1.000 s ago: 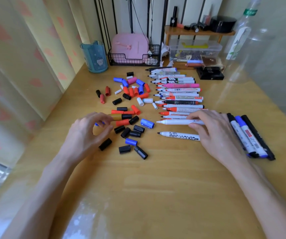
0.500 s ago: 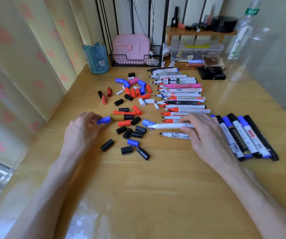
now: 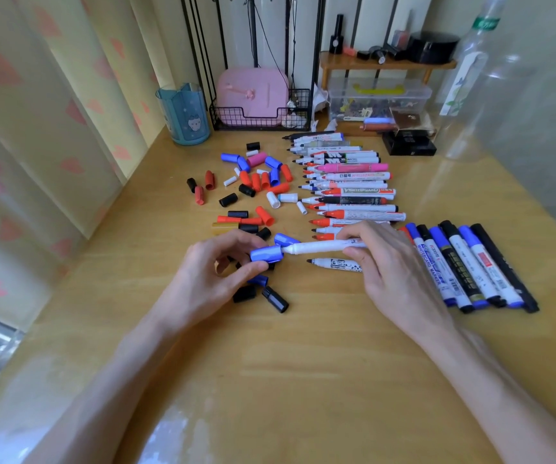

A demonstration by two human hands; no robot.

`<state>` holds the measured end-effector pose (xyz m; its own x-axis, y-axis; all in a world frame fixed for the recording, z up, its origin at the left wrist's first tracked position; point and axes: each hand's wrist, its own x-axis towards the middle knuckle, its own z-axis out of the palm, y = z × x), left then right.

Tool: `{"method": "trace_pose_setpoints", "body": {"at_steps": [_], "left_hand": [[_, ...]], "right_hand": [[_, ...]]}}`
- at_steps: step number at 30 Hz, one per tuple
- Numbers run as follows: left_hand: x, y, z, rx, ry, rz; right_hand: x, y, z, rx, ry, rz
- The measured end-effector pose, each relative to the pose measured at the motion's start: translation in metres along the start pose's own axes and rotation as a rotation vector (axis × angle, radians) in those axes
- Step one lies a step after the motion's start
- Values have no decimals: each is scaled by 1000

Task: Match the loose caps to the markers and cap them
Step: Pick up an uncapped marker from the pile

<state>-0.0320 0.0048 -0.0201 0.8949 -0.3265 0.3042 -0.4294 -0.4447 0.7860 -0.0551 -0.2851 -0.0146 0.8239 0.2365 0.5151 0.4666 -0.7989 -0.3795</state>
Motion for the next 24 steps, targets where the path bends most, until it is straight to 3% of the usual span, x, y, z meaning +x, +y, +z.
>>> {"method": "trace_pose_setpoints", "body": {"at_steps": [11, 14, 16, 20, 24], "left_hand": [[0, 11, 9, 12, 69, 44], [1, 8, 4, 113, 40, 52], [2, 0, -7, 207, 105, 39], [0, -21, -33, 419, 208, -106], [-1, -28, -35, 495, 180, -261]], "right_hand": [[0, -6, 6, 117, -77, -72], [-1, -9, 9, 101, -108, -74], [0, -5, 9, 78, -59, -30], [0, 10, 1, 33, -4, 71], [0, 10, 2, 24, -2, 74]]}}
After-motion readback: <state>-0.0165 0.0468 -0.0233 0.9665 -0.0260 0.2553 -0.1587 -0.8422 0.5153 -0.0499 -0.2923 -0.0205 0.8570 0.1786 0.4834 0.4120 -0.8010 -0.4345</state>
